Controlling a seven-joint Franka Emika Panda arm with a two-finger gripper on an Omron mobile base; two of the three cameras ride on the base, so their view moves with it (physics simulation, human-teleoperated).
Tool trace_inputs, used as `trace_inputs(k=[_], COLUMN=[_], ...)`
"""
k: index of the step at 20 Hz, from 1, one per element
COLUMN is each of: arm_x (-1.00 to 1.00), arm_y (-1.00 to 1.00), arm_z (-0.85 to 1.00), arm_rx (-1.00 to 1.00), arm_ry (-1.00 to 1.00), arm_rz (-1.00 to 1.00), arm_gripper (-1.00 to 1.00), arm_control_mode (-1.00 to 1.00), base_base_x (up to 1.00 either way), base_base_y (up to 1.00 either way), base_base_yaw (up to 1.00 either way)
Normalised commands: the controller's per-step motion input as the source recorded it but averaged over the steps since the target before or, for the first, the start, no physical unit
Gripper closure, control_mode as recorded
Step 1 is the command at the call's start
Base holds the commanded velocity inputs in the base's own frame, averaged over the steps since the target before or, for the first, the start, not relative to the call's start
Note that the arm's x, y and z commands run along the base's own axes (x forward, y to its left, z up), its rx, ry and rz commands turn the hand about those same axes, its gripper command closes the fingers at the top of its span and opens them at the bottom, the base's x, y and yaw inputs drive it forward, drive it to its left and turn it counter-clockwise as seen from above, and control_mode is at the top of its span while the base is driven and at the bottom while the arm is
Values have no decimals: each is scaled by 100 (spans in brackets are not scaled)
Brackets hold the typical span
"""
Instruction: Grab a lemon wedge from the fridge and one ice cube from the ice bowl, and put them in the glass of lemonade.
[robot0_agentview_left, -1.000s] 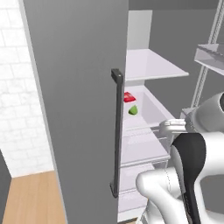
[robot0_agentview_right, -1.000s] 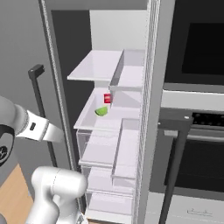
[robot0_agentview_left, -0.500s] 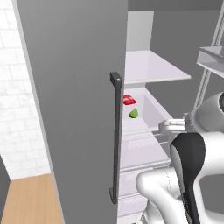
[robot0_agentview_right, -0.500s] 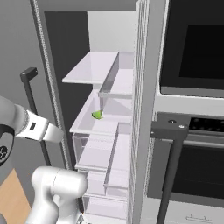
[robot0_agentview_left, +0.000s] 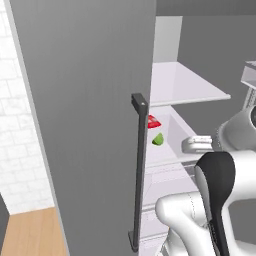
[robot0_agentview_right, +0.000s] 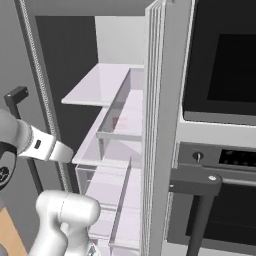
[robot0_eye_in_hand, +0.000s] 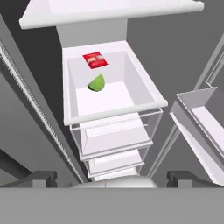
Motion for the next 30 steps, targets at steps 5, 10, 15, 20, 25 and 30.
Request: trace_inputs(k=[5, 10, 15, 20, 25, 30], arm_x=[0, -10, 45, 62, 51, 83], arm_y=[-5, -31, -24, -5, 8, 20], arm_z=[0, 0, 0, -2, -17, -93], arm_rx=[0, 0, 0, 0, 0, 2], arm_ry=[0, -12, -1, 14, 10, 3], arm_rz=[0, 3, 7, 4, -5, -17], arm_gripper=[-100, -100, -100, -100, -100, -100], arm_control_mode=[-100, -100, -100, -100, -100, -100], base_base_x=[2, 0, 0, 0, 0, 0], base_base_y=[-15, 0, 0, 0, 0, 0], base_base_yaw=[0, 0, 0, 0, 0, 0])
